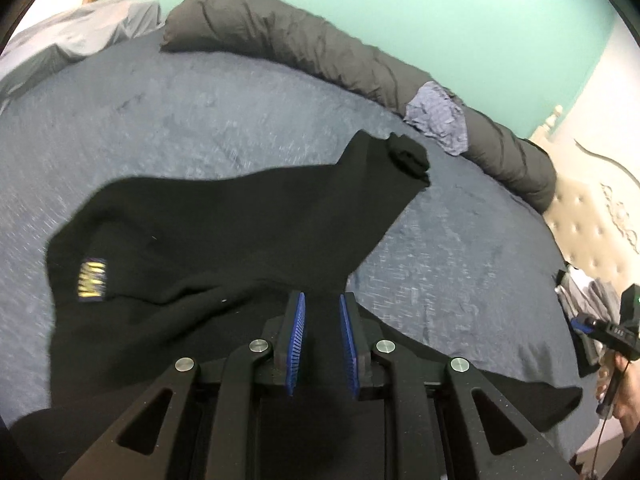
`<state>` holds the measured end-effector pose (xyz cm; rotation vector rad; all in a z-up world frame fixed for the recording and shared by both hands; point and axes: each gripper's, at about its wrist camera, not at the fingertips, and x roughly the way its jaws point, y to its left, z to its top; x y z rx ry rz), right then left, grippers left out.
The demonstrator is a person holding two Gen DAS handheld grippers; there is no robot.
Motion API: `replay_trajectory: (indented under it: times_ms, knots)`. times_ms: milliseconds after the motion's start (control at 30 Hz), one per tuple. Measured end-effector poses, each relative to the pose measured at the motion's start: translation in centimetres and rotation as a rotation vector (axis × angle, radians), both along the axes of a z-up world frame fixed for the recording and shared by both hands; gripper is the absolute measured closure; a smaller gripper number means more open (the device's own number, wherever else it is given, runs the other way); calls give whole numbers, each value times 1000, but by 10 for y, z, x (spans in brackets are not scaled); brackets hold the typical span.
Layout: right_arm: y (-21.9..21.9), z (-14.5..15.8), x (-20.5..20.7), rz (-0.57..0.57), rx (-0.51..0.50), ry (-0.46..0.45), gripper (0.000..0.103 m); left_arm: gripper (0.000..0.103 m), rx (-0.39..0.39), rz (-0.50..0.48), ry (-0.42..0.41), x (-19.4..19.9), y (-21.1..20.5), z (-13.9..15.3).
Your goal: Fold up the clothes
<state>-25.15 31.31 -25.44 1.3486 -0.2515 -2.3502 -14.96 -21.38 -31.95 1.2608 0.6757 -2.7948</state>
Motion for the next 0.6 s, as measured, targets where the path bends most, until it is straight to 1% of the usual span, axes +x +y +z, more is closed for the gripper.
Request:
replay_trajectory:
  times_ms: [133, 200, 267, 433, 533, 600]
  knots:
    - [-44, -8, -43, 48, 26, 14, 39, 82, 12, 28, -1, -14, 1, -22]
    - [-66, -12, -65, 73, 45, 18, 39, 78, 5, 37, -5, -19, 0, -32]
    - [-88, -17, -86, 95, 64, 21, 39, 75, 3, 38, -15, -26, -3, -42]
    - [-136, -37, -137, 122, 97, 12, 39, 73, 0, 48, -33, -34, -8, -57]
    - [-158, -47, -168, 113, 94, 9, 39, 67, 0, 45, -35, -36, -7, -61]
    - [-172, -54, -189, 102, 96, 12, 39, 60, 7, 42, -36, -38, -7, -62]
